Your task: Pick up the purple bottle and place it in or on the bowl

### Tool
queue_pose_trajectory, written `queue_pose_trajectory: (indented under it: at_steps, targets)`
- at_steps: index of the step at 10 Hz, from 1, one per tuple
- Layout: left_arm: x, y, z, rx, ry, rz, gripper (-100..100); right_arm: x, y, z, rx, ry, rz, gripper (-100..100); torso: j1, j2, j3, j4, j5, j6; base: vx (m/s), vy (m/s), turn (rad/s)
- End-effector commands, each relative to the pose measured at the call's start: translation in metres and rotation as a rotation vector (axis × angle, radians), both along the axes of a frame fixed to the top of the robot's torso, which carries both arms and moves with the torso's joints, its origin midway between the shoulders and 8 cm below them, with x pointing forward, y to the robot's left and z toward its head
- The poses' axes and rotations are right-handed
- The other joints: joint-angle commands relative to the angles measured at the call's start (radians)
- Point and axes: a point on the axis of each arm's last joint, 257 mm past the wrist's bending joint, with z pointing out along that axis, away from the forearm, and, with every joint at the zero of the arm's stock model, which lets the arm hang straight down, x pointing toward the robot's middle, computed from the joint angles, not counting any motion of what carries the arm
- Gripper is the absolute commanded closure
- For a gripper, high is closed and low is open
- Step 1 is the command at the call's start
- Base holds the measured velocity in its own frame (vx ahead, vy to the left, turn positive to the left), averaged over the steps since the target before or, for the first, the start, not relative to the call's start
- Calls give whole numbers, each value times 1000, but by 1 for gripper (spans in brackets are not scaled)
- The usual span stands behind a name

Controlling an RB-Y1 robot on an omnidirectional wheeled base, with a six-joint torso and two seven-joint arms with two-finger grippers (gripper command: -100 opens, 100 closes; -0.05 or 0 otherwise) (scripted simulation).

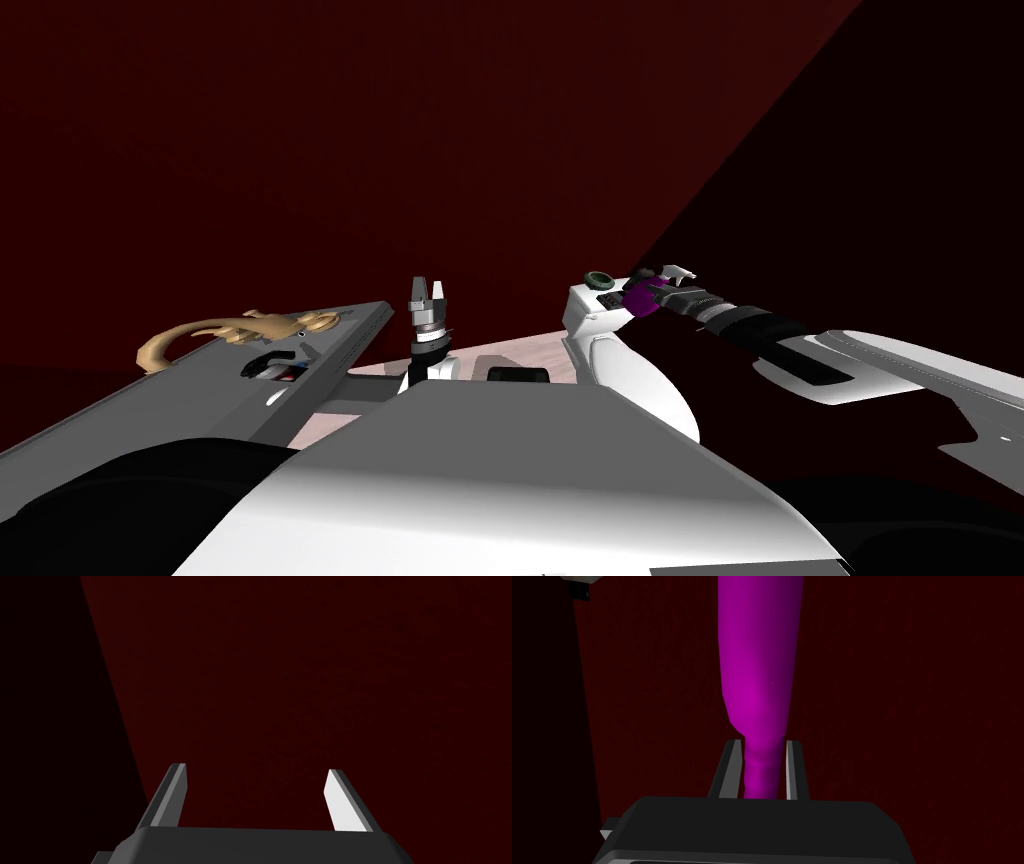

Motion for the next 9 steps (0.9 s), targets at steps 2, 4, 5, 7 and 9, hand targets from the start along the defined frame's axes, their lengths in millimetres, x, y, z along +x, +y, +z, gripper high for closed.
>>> queue_pose_trajectory:
  at_steps: [2, 4, 5, 7, 9]
  targets:
    - [0, 0, 0, 0, 0, 0, 0, 9, 10, 22, -11, -12, 22, 100, -1, -3, -2, -1, 0, -1, -36, -2, -75]
    - [0, 0, 0, 0, 0, 0, 0, 14, 17, 29, -8, -9, 38, 100, -3, -11, -7, -3, -1, -2, 53, -34, -24]
    - [0, 0, 0, 0, 0, 0, 0, 18, 27, 32, -1, 1, 55, 100, -4, -15, -9, -4, -1, -3, 138, -65, -29]
    - [0, 0, 0, 0, 0, 0, 0, 24, 43, 34, 17, 23, 82, 100, -7, -23, -14, -6, -2, -4, 195, -93, -8]
    - [0, 0, 0, 0, 0, 0, 0, 27, 55, 32, 32, 44, 100, 100, -10, -30, -18, -8, -4, -5, 207, -100, 15]
